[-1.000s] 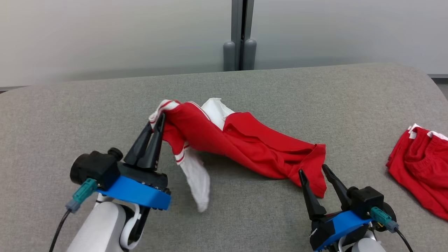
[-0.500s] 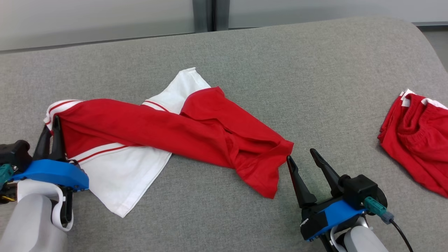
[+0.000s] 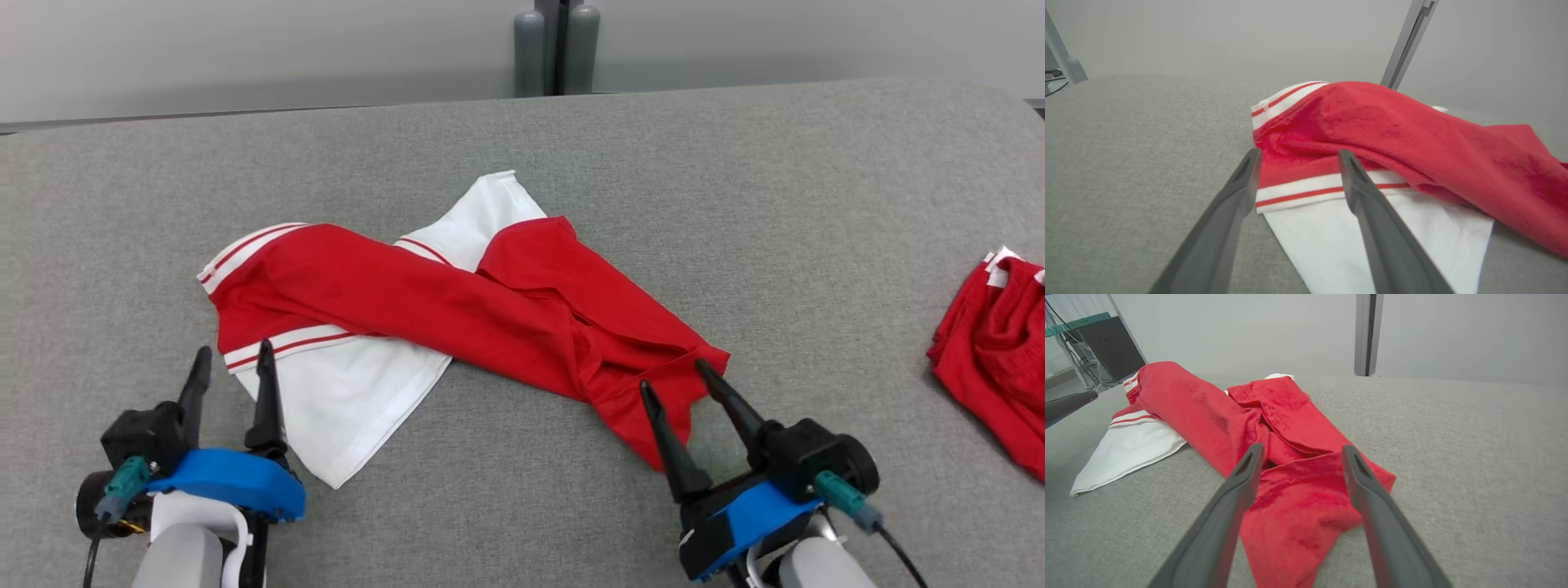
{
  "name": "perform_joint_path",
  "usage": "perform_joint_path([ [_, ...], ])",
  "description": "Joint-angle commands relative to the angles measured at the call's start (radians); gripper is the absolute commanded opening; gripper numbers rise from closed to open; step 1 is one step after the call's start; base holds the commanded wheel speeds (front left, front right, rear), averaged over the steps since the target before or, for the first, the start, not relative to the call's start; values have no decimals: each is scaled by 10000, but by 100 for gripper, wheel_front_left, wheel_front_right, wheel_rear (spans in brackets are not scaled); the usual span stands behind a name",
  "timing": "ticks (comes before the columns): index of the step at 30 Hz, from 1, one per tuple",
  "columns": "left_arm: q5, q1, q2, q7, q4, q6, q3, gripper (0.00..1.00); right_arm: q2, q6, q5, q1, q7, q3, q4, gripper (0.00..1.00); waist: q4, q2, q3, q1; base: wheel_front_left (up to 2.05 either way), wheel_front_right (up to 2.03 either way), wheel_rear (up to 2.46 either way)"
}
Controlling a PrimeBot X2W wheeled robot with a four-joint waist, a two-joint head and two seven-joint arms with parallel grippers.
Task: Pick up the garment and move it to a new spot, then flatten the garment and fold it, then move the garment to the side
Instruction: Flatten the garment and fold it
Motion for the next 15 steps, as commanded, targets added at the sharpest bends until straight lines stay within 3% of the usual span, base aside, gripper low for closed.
perform_joint_path([
  [1,-17,89,-19,-24,-100,-19,-43,100,-35,5,-144,0,-37,143,10,100,77,0,15,1,0,0,0],
  [7,-286,518,-112,-25,-385,-23,-443,100,-48,3,-967,-29,-37,972,455,100,400,0,-34,1,0,0,0],
  [15,-504,411,-73,-24,-413,-23,-746,100,-40,3,-1597,-380,-37,438,1562,100,765,0,46,1,0,0,0],
])
